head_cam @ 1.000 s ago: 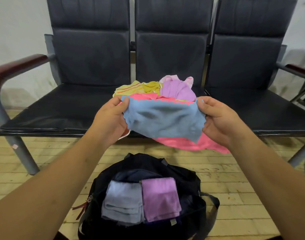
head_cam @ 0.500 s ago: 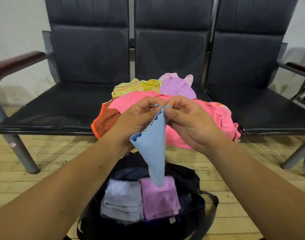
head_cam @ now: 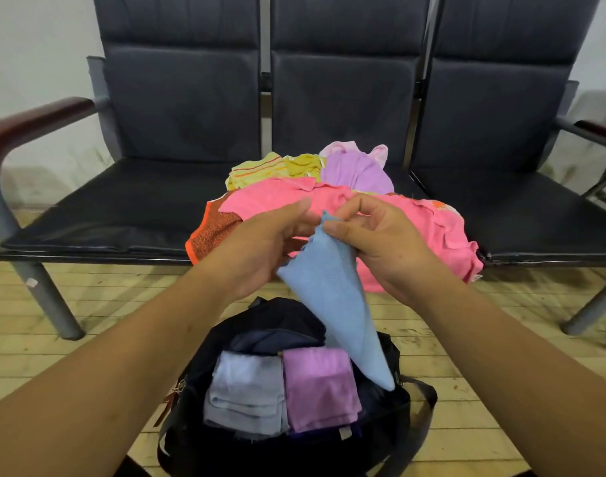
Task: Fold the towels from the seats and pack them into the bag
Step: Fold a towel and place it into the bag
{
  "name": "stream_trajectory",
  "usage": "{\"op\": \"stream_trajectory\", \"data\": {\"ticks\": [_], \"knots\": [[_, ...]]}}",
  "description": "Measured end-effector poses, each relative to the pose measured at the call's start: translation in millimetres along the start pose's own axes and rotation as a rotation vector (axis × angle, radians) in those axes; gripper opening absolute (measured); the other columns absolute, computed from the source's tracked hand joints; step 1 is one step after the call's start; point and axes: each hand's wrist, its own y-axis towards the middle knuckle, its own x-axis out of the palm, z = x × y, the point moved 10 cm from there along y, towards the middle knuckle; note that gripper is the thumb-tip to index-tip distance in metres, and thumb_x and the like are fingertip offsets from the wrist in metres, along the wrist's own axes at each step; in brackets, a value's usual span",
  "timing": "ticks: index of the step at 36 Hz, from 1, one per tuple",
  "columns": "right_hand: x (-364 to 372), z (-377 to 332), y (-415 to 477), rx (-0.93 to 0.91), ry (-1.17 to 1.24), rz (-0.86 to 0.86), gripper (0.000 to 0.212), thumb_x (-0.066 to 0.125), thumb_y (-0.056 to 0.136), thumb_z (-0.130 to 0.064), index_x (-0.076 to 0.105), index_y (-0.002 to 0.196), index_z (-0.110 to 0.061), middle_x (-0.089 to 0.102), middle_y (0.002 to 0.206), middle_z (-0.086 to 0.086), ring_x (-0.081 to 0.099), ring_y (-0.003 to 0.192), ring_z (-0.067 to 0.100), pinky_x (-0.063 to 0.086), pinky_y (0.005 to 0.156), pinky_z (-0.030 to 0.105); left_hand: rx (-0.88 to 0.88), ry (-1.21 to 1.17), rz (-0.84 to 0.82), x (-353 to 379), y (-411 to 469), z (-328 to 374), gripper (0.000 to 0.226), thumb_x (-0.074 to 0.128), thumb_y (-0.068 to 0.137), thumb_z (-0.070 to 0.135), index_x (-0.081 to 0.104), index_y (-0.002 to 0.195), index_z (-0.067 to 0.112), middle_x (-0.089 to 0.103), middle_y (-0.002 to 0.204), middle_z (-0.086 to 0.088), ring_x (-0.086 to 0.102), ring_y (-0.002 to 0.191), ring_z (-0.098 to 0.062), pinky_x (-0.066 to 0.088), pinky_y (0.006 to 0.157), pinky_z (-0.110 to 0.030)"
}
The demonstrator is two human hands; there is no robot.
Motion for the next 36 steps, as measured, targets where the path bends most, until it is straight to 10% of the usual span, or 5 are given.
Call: {"op": "stream_trajectory", "data": {"ticks": [7, 15, 21, 28, 36], "knots": [[-33.5, -4.6, 0.5, -0.037, -0.067, 0.186, 0.021, 0.078, 0.08, -0.02, 0.065, 0.065, -0.028, 0.062, 0.073, 0.003, 0.055, 0.079, 0.022, 0.042, 0.079, 0.04, 0.064, 0.473, 0.052, -17.4, -3.0, -1.4, 0.017, 0.076, 0.086, 0.025, 0.071, 0.084, 0.008, 0.068, 0.085, -0.01, 0.06, 0.077, -0.021, 0.048, 0.079, -0.035], [-27.8, 10.0, -0.4, 0.083, 0.274, 0.109, 0.013, 0.065, 0.09, -0.001, 0.059, 0.097, -0.011, 0.065, 0.079, 0.007, 0.062, 0.069, 0.019, 0.051, 0.067, 0.032, 0.139, 0.363, 0.093, -17.4, -5.6, 14.7, 0.012, 0.067, 0.092, 0.019, 0.063, 0.081, 0.015, 0.064, 0.078, -0.005, 0.059, 0.074, -0.02, 0.045, 0.068, -0.034], [6.1, 34.2, -11.4, 0.334, 0.237, -0.166, 0.044, 0.064, 0.088, -0.014, 0.06, 0.127, 0.006, 0.07, 0.122, 0.018, 0.069, 0.105, 0.027, 0.057, 0.087, 0.033, 0.151, 0.381, 0.136, -20.3, -6.7, 20.0, 0.013, 0.064, 0.094, 0.019, 0.063, 0.081, 0.016, 0.066, 0.076, 0.002, 0.062, 0.071, -0.013, 0.048, 0.069, -0.034], [-13.8, 32.6, -5.4, 0.277, 0.21, 0.0, 0.03, 0.061, 0.095, -0.013, 0.066, 0.122, -0.001, 0.073, 0.114, 0.013, 0.068, 0.098, 0.025, 0.056, 0.08, 0.032, 0.105, 0.148, 0.155, -22.4, -7.3, 11.3, 0.011, 0.059, 0.096, 0.019, 0.059, 0.088, 0.011, 0.065, 0.073, 0.005, 0.061, 0.068, -0.011, 0.051, 0.059, -0.021], [-43.1, 35.6, -0.2, 0.257, 0.314, 0.211, 0.028, 0.059, 0.099, -0.019, 0.066, 0.119, -0.001, 0.07, 0.115, 0.021, 0.069, 0.104, 0.03, 0.057, 0.089, 0.043, -0.113, 0.107, -0.085, 8.9, -5.3, -34.0, 0.028, 0.064, 0.088, 0.011, 0.069, 0.115, 0.006, 0.072, 0.117, -0.011, 0.068, 0.103, -0.022, 0.057, 0.09, -0.033]]}}
